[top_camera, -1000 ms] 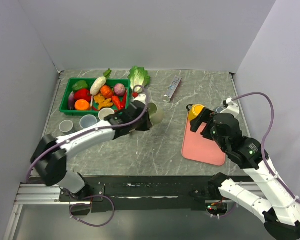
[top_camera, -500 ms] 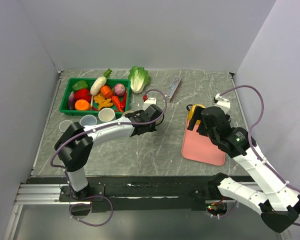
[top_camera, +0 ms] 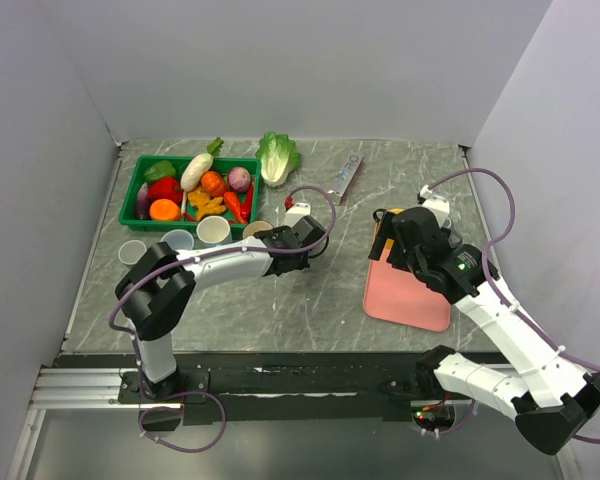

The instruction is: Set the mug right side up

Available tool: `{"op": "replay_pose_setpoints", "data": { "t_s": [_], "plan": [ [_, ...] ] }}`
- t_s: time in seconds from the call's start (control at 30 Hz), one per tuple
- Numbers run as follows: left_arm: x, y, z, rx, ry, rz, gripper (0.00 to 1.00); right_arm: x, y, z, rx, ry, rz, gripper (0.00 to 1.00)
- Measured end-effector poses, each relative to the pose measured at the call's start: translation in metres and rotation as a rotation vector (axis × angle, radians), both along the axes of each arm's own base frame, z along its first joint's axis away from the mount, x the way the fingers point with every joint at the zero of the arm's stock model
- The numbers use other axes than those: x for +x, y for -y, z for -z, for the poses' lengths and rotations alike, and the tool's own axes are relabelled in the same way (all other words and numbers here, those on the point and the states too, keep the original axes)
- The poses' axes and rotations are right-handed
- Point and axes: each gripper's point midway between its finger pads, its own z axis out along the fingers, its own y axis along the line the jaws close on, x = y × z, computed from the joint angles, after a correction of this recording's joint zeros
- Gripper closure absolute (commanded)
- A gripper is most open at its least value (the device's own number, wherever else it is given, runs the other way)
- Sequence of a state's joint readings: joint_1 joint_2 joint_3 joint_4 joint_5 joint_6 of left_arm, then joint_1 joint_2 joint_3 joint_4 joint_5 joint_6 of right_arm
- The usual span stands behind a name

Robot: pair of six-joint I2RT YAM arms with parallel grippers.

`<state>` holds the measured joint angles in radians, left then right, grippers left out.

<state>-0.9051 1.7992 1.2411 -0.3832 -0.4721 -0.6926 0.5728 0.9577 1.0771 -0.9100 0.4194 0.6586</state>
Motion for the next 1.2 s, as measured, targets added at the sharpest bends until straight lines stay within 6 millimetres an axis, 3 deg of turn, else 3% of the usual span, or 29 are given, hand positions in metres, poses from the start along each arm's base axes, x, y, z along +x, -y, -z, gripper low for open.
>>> {"op": "replay_pose_setpoints", "data": {
  "t_s": [0.2, 0.63, 0.87, 1.0, 1.2],
  "plan": [
    [-0.003, -0.001, 0.006, 0.017, -0.015, 0.001, 0.99, 0.0, -0.001, 0.001, 0.018, -0.009, 0.0, 0.0],
    [0.001, 0.007, 0.003, 0.027, -0.029, 0.008, 0.54, -0.001, -0.005, 0.004, 0.05, -0.035, -0.016, 0.0],
    [0.002, 0.013, -0.005, 0.005, -0.011, 0.017, 0.4, 0.0, -0.006, 0.01, 0.056, -0.061, -0.001, 0.0],
    [-0.001, 0.018, -0.028, -0.039, 0.02, 0.032, 0.35, 0.003, -0.006, 0.014, 0.066, -0.076, 0.029, 0.0],
    [-0.011, 0.016, -0.093, -0.182, 0.124, 0.069, 0.23, 0.02, 0.001, 0.023, 0.094, -0.114, 0.184, 0.0]
  ]
}}
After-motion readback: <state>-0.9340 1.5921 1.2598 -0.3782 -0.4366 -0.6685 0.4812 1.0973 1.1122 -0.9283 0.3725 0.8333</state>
